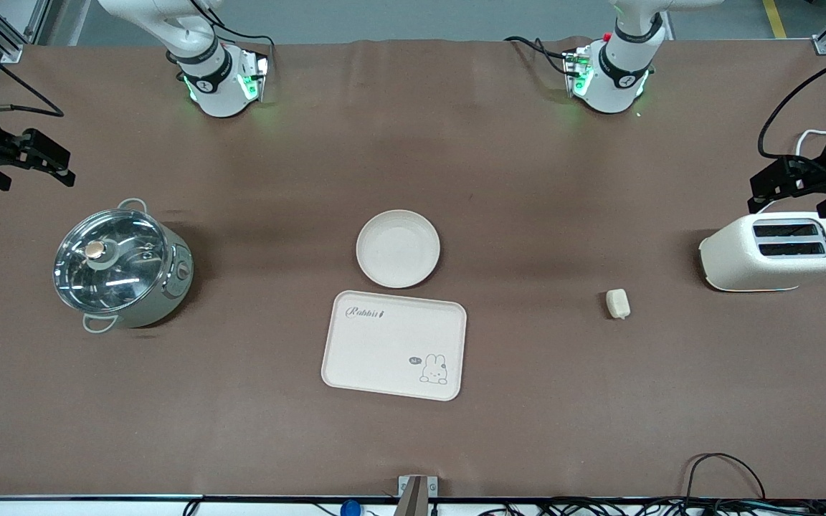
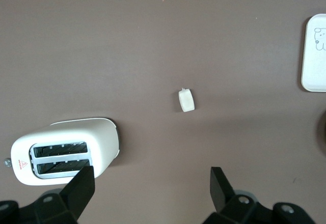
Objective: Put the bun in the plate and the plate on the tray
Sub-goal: 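Reach the left gripper to the bun while the right gripper moves out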
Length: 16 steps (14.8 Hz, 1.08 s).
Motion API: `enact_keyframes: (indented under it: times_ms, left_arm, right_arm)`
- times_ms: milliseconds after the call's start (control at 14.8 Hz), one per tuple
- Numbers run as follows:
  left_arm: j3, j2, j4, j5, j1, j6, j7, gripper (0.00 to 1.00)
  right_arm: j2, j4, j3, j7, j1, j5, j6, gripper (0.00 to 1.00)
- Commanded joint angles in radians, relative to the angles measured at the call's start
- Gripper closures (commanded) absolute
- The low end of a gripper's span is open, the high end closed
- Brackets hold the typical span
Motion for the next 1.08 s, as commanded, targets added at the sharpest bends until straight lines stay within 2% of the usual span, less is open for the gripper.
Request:
enact_keyframes:
  times_ms: [0,270,472,810,1012]
  left_arm:
    - [0.003,-0.001,0.025,0.002,-0.004,-0.013,0.008,0.00]
    - [0.002,0.016,0.028,0.009,-0.010,-0.024,-0.002,0.00]
    - [-0.023,0.204,0.005,0.025,-0.028,0.014,-0.018,0.00]
    - [-0.037,0.522,-0.003,0.014,-0.051,0.330,-0.165,0.00]
    - [-0.048,0.567,-0.113,0.014,-0.050,0.523,-0.211,0.00]
  right_arm:
    - [-0.004,-0.001,-0.002,0.004,0.003,-0.001,0.001,0.00]
    - [0.001,-0.001,-0.002,0.007,0.010,0.004,0.006,0.00]
    - [0.065,-0.004,-0.002,0.056,0.030,0.091,0.020,0.00]
    - [0.203,-0.027,-0.002,0.055,0.061,0.175,0.115,0.00]
    - [0.213,-0.125,-0.002,0.055,0.118,0.180,0.266,0.00]
